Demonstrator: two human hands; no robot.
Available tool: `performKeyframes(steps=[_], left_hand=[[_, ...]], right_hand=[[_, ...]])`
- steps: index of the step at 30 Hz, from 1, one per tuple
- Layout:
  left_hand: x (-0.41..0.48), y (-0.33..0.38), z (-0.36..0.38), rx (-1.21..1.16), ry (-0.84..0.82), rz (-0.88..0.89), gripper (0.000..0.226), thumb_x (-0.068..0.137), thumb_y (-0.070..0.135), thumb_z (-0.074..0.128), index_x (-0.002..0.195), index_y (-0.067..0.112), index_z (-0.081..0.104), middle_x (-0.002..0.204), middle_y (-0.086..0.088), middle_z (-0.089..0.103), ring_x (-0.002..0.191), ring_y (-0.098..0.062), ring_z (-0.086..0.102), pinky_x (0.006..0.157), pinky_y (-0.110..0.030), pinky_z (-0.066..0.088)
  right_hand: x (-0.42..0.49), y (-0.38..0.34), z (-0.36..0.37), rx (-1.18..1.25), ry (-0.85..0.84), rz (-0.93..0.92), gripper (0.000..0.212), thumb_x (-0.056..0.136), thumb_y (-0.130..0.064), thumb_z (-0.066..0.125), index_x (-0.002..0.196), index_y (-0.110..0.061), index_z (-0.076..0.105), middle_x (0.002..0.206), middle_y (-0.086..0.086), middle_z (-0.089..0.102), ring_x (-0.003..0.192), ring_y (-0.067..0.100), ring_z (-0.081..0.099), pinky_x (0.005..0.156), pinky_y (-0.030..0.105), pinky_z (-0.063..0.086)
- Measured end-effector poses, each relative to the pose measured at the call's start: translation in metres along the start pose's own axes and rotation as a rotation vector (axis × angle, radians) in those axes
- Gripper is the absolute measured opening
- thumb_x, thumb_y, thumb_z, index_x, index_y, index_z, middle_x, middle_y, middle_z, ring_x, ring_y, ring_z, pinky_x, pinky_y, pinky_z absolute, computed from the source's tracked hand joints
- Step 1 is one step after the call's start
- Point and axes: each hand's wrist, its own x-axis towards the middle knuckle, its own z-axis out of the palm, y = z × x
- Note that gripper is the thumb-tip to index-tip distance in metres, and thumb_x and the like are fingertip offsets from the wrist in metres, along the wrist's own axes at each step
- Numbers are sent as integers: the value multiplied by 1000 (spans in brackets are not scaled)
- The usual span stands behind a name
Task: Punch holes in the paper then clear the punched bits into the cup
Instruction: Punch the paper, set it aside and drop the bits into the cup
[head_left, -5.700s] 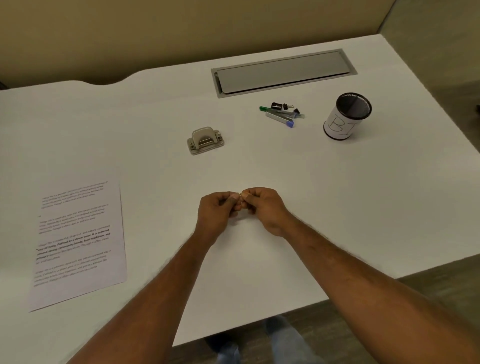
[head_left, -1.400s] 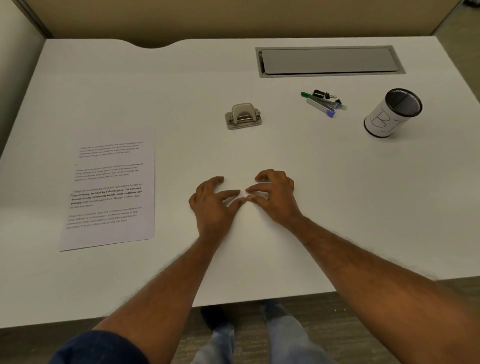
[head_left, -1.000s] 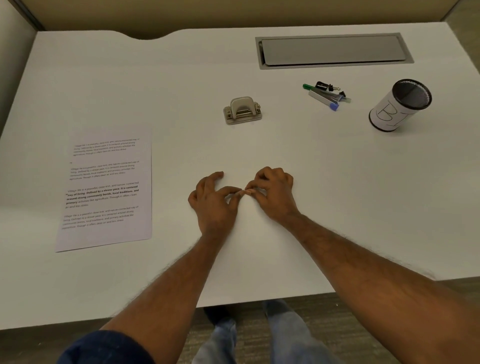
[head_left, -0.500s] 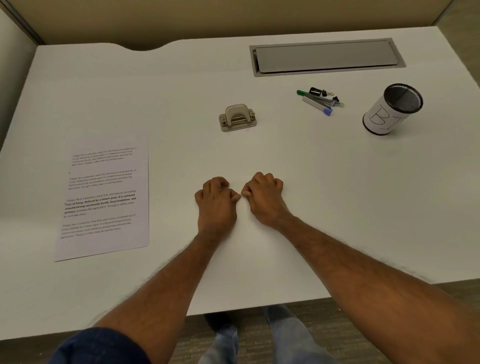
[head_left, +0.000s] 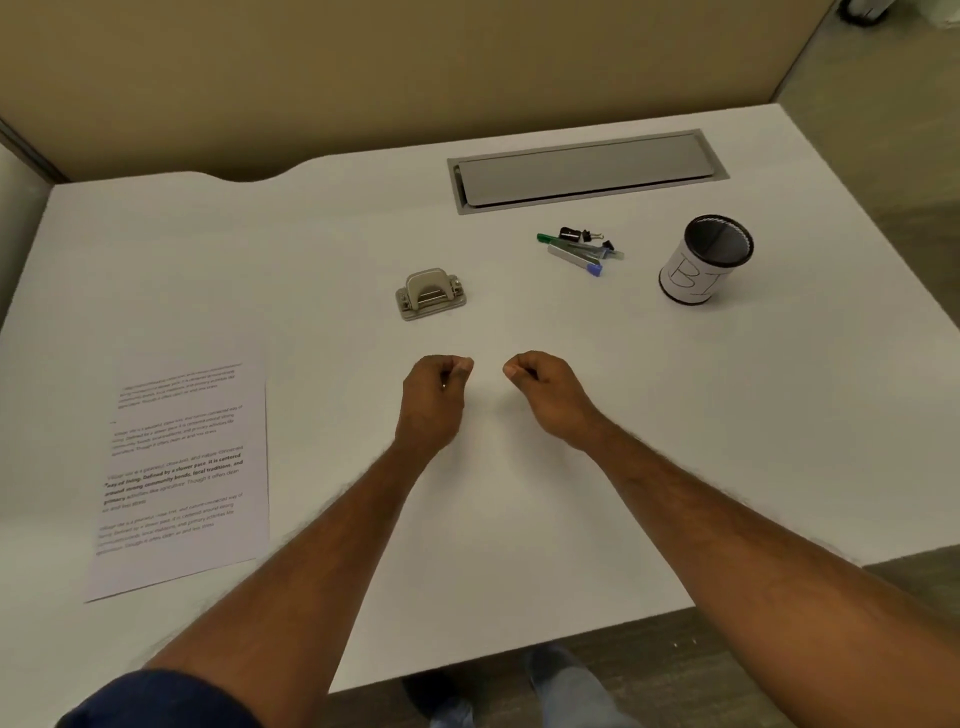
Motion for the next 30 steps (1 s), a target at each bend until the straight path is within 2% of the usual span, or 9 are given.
performKeyframes(steps=[6, 10, 12, 15, 18, 21, 23, 27, 30], left_hand=[[26, 68, 42, -53, -169, 85, 22, 99, 24, 53, 98, 7, 67, 95, -8, 72, 89, -17, 68, 77, -24, 48], [50, 117, 78, -43, -251, 172, 23, 99, 20, 52, 96, 5, 70, 89, -5, 72, 80, -11, 68, 74, -23, 50], [63, 142, 98, -29, -282, 226, 23, 98, 20, 53, 90, 8, 71, 81, 1, 70, 74, -3, 66, 70, -19, 51], [81, 179, 127, -20, -351, 283, 22, 96, 17, 53, 87, 9, 72, 80, 1, 70, 76, -8, 68, 71, -20, 53], [101, 209, 158, 7, -387, 316, 22, 95, 18, 56, 89, 7, 74, 84, -5, 74, 80, -15, 70, 72, -24, 53], [122, 228, 186, 61, -418, 334, 22, 94, 18, 58, 89, 5, 75, 86, -6, 74, 77, -13, 67, 64, -17, 48], [135, 235, 203, 107, -437, 333, 22, 93, 16, 59, 86, 4, 76, 85, -6, 74, 77, -13, 67, 66, -21, 50], [153, 241, 227, 232, -441, 373, 21, 91, 11, 60, 79, 4, 75, 87, -9, 75, 71, -10, 65, 61, -19, 51], [161, 243, 236, 397, -425, 463, 14, 90, 11, 63, 89, 5, 76, 89, -6, 73, 70, -11, 62, 57, -16, 47]], right_hand=[[13, -13, -55, 20, 88, -9, 16, 98, -14, 50, 97, -5, 64, 93, 7, 61, 86, 17, 55, 84, 33, 46], [26, -18, -106, 28, 182, -9, 21, 98, -11, 48, 102, 1, 65, 98, 8, 64, 82, 12, 58, 72, 14, 46], [34, -19, -135, 21, 241, -15, 23, 98, -11, 47, 103, 3, 65, 99, 10, 66, 80, 10, 58, 67, 11, 44], [47, -21, -177, 31, 313, -28, 22, 98, -6, 46, 99, 6, 65, 90, 7, 63, 73, 5, 55, 62, 7, 43], [60, -20, -216, -5, 381, -18, 23, 96, -4, 47, 90, 9, 64, 76, 6, 61, 66, 7, 54, 63, 12, 44], [76, -14, -247, -48, 421, 0, 23, 91, -2, 48, 79, 14, 61, 78, 26, 58, 72, 20, 53, 68, 28, 43], [87, -8, -263, -111, 421, 24, 22, 91, -2, 48, 76, 4, 62, 78, 18, 57, 76, 22, 53, 70, 32, 45], [105, 5, -284, -328, 418, 40, 17, 91, -6, 52, 91, 3, 66, 92, 12, 63, 87, 24, 57, 78, 33, 47], [110, 12, -294, -466, 409, 13, 18, 90, -6, 55, 95, 1, 71, 100, 13, 70, 93, 26, 63, 80, 31, 50]])
